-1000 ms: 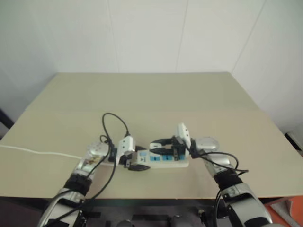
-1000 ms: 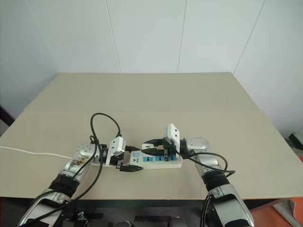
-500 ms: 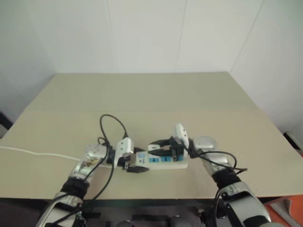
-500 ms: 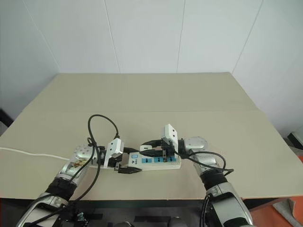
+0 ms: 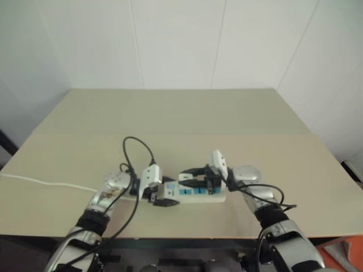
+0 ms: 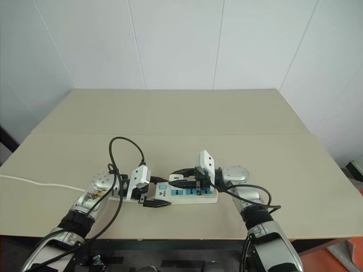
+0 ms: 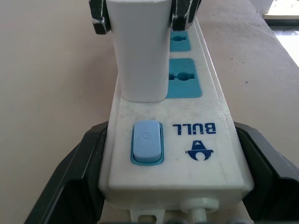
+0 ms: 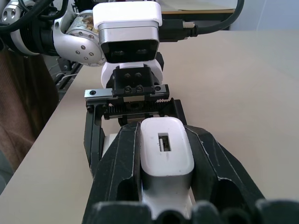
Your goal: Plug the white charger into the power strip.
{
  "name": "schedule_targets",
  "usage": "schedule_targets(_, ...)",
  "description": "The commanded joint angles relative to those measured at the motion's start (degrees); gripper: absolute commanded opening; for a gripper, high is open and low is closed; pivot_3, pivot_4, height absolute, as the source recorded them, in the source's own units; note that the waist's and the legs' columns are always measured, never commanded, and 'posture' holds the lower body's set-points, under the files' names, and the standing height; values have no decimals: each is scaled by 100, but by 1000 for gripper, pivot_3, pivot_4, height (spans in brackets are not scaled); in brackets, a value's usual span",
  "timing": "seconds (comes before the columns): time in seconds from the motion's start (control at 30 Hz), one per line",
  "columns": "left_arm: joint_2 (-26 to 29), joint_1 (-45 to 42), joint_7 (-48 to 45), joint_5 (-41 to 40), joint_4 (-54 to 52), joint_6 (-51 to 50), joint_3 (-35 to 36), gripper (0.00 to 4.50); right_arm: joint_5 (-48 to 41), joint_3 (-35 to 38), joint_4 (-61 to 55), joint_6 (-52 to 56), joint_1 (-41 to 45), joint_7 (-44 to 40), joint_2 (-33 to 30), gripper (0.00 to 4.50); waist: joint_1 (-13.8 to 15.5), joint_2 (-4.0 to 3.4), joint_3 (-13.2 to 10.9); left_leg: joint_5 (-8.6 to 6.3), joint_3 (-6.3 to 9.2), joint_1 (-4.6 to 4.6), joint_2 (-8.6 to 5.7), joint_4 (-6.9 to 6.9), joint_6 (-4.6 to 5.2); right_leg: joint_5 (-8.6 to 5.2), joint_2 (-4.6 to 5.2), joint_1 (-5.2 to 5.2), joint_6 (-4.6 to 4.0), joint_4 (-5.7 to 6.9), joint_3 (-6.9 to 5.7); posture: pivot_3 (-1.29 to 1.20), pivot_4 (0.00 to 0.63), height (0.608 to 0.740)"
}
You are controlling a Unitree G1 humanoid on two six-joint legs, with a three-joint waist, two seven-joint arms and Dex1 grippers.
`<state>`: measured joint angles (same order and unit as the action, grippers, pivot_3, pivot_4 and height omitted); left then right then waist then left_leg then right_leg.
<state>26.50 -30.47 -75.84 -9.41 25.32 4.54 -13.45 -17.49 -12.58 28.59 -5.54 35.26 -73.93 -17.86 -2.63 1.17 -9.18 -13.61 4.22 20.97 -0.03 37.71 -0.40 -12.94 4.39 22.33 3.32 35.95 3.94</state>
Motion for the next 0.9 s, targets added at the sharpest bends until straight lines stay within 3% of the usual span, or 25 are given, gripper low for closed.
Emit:
schedule_targets(0.03,55,-20,-138,-28,-88,90,14,3308,488,-92,386,147,-315,238,-204,2087,9,1,0,-1,0,0,0,0,0,-1,0,0,0,0,0,0,150,740)
schedule_targets(0.23,-10,31,-117,-45,-106,59,9,3308,464,-46,270,278,-301,124,-256,4119,7,5,3,-5,2,4,0,0,-4,-5,0,2,-1,-1,-3,0,150,740)
schedule_targets(0.5,-88,75,3,-51,-149,160,62,3308,419,107,264,263,-157,28,-338,4119,22,5,2,-7,2,6,0,0,-5,-6,1,2,1,-5,-3,0,150,740)
schedule_targets(0.57,6,141,-31,-146,-371,69,148,4041,419,113,202,241,-202,4,-345,4145,20,4,2,-7,2,7,-1,0,-5,-6,2,1,1,-5,-3,0,150,740)
schedule_targets(0.63,184,180,-93,-163,-552,74,232,4484,418,120,127,221,-244,-27,-373,4145,18,5,2,-8,2,8,0,0,-6,-7,2,3,1,-6,-4,0,150,740)
schedule_targets(0.9,801,363,-293,-608,-1399,-237,635,4484,350,368,-159,135,-247,25,-601,4145,21,2,-1,-13,3,12,1,0,-14,-10,3,7,2,-6,-4,0,150,740)
